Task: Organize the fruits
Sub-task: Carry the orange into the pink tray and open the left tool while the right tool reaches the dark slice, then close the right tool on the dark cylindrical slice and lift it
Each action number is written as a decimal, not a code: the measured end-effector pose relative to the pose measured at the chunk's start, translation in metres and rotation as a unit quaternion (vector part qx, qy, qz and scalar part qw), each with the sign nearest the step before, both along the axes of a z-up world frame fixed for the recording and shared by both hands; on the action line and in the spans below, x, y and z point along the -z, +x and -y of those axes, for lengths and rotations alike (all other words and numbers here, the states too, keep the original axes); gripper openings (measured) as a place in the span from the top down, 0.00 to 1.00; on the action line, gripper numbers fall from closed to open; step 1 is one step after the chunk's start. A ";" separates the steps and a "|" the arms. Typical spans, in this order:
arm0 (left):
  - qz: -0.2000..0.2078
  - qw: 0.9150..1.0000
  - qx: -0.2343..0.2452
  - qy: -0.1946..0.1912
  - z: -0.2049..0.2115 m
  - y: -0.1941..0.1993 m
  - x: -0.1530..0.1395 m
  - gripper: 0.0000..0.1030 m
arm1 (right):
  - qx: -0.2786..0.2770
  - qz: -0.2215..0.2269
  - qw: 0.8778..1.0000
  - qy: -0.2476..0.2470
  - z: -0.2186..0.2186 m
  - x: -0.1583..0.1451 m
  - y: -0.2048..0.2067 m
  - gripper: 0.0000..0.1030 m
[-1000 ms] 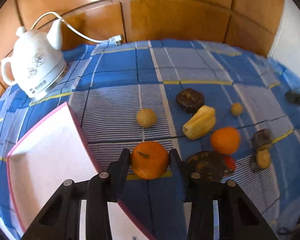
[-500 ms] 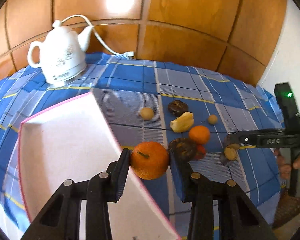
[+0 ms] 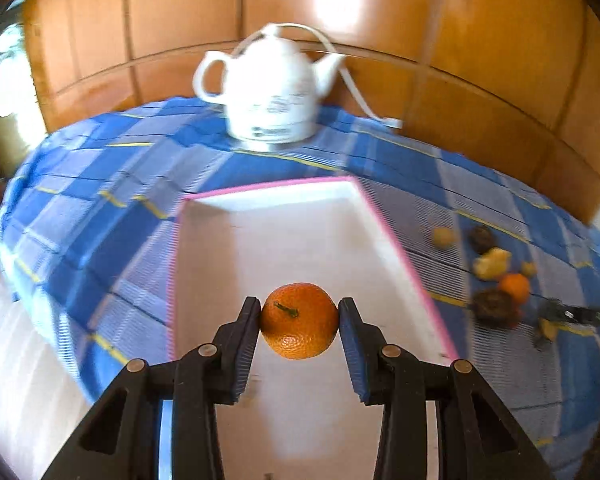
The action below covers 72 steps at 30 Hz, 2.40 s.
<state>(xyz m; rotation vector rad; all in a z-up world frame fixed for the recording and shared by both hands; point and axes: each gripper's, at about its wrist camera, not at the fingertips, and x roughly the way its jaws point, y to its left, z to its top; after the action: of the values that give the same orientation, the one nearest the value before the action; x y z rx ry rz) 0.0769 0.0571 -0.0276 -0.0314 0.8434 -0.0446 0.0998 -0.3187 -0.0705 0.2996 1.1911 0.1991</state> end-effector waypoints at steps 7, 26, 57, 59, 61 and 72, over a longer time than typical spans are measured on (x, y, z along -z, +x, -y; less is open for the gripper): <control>0.018 1.000 -0.019 0.009 -0.009 -0.006 -0.007 0.61 | 0.000 -0.002 1.000 0.007 0.002 0.001 0.000 0.57; 0.034 0.998 -0.038 0.039 -0.011 -0.001 -0.010 0.61 | 0.006 -0.005 1.000 0.021 0.003 0.003 0.000 0.57; 0.037 0.998 -0.041 0.002 -0.004 -0.010 -0.011 0.53 | -0.007 0.049 0.997 -0.061 -0.012 -0.012 -0.006 0.57; 0.037 0.999 -0.033 0.000 0.003 -0.015 -0.012 0.53 | -0.008 0.064 0.995 -0.075 -0.013 -0.017 -0.008 0.58; 0.038 0.999 -0.025 -0.004 0.010 -0.021 -0.013 0.53 | -0.009 0.078 0.993 -0.086 -0.015 -0.023 -0.010 0.58; 0.029 0.999 -0.012 -0.010 0.024 -0.037 -0.009 0.51 | -0.027 0.144 0.977 -0.154 -0.035 -0.045 -0.022 0.58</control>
<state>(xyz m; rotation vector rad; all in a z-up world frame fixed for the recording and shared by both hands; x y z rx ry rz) 0.0394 0.0326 -0.0187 -0.0593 0.7849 -0.0310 0.0774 -0.2841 -0.0255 -0.0342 0.9259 0.0978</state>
